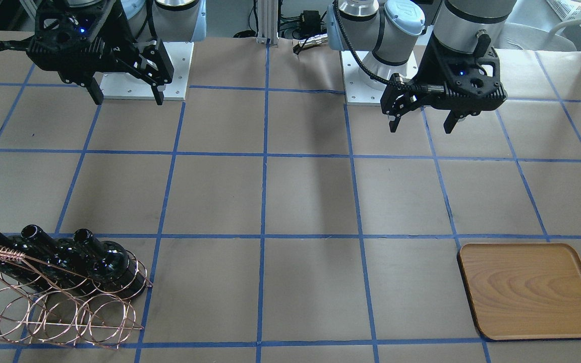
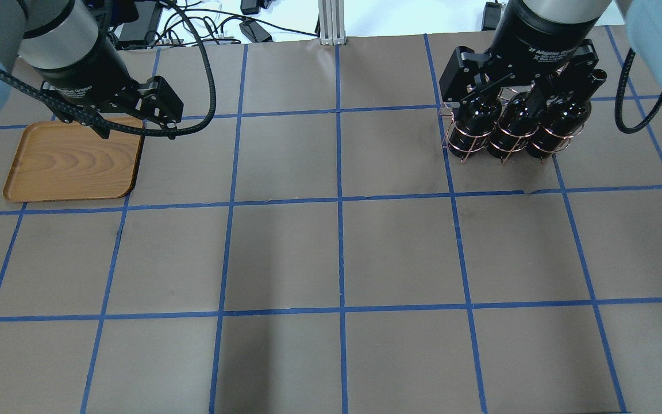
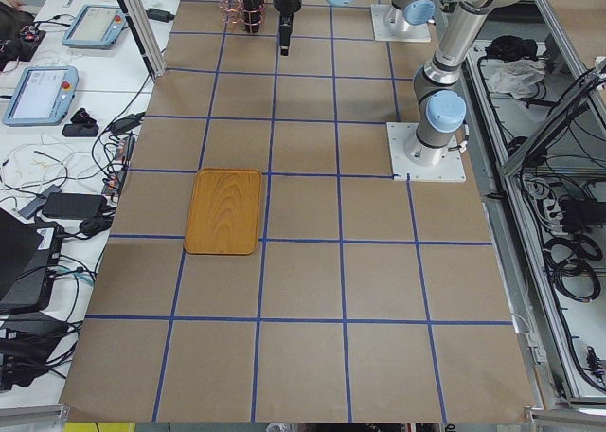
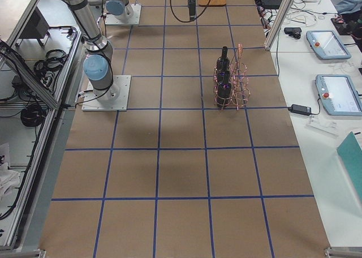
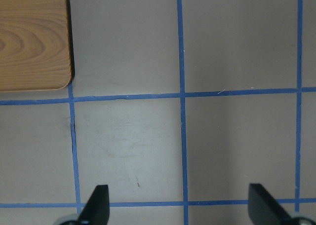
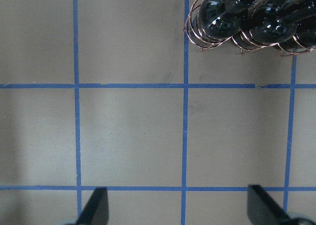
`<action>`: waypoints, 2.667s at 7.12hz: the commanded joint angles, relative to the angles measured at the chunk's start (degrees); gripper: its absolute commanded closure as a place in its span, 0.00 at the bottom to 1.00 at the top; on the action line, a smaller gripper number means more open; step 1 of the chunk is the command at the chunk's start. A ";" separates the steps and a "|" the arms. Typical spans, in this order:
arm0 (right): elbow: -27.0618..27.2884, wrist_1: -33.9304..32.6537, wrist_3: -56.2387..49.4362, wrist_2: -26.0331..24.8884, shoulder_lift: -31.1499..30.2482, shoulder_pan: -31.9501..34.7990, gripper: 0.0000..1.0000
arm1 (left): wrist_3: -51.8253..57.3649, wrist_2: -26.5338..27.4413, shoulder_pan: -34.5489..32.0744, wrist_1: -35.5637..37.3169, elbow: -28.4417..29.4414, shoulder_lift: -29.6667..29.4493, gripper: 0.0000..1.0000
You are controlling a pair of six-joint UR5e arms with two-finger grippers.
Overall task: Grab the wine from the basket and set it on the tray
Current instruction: 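Lower the right gripper onto the nearest dark wine bottle in the copper rack, then grasp the bottle neck with the right gripper and lift it from the rack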
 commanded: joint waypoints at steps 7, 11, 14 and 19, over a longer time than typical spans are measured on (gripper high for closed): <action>-3.50 -0.50 -2.45 -4.25 4.73 -3.84 0.00 | 0.00 -0.62 -0.17 -1.93 0.80 0.30 0.00; -8.79 -8.99 -15.37 -3.93 17.91 -11.95 0.00 | 0.53 -0.44 0.27 -1.93 0.54 0.21 0.00; -8.00 -10.60 -18.26 -4.37 21.62 -13.09 0.01 | 0.52 -0.44 0.27 -1.93 0.28 0.21 0.00; -7.74 -11.84 -18.71 -4.02 22.94 -14.06 0.67 | 0.53 -0.36 0.27 -1.93 0.19 0.12 0.00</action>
